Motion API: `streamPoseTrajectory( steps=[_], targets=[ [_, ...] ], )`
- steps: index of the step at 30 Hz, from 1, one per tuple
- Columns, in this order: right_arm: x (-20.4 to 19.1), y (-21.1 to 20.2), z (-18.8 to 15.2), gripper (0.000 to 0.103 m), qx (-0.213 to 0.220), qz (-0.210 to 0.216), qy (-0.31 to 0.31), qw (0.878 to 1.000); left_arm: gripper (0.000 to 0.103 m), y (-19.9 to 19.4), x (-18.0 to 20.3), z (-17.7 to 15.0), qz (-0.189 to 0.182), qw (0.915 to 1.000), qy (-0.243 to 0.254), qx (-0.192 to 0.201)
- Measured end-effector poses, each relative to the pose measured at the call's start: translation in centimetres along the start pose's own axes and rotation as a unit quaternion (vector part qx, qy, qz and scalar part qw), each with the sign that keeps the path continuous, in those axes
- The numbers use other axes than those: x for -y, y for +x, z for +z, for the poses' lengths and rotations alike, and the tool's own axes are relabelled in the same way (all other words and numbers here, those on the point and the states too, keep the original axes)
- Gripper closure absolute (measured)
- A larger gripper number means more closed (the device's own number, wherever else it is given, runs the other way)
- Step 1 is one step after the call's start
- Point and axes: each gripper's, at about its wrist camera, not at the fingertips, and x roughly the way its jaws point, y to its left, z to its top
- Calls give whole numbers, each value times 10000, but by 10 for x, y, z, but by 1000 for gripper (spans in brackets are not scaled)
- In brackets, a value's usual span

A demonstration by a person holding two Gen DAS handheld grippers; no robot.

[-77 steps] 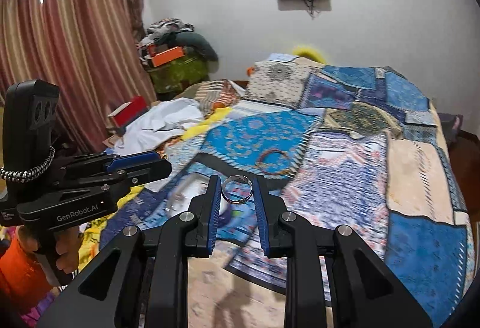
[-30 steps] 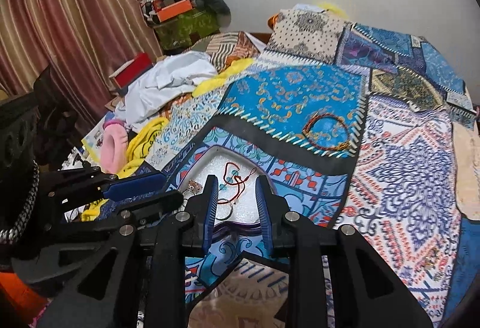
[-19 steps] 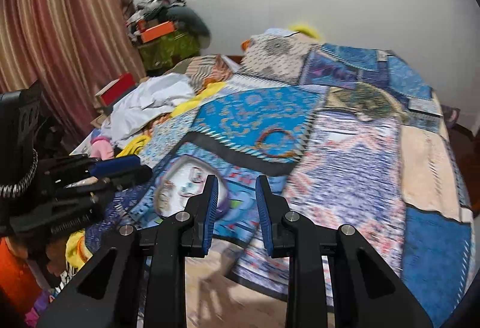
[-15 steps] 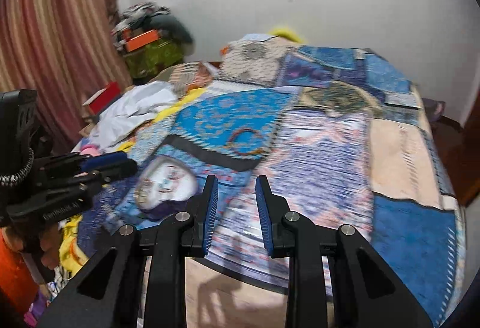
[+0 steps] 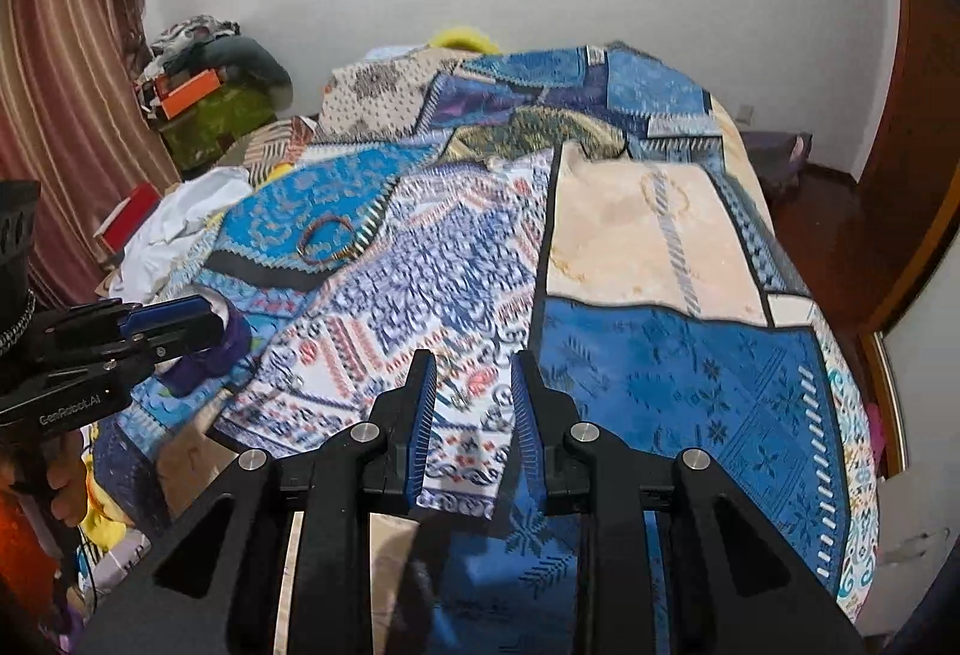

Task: Organize jewelry
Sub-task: 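Move both grippers back over the jewelry on the patterned cloth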

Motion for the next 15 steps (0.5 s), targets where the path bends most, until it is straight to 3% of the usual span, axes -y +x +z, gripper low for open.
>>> streamPoseTrajectory(
  steps=[9, 15],
  targets=[
    [-9, 24, -15, 80, -321, 9, -399, 9987, 78, 33, 10, -19, -267, 9983, 44, -512],
    [-11, 36, -22, 80, -499, 73, -554, 9972, 78, 39, 11, -21, -268, 9983, 66, -510]
  ],
)
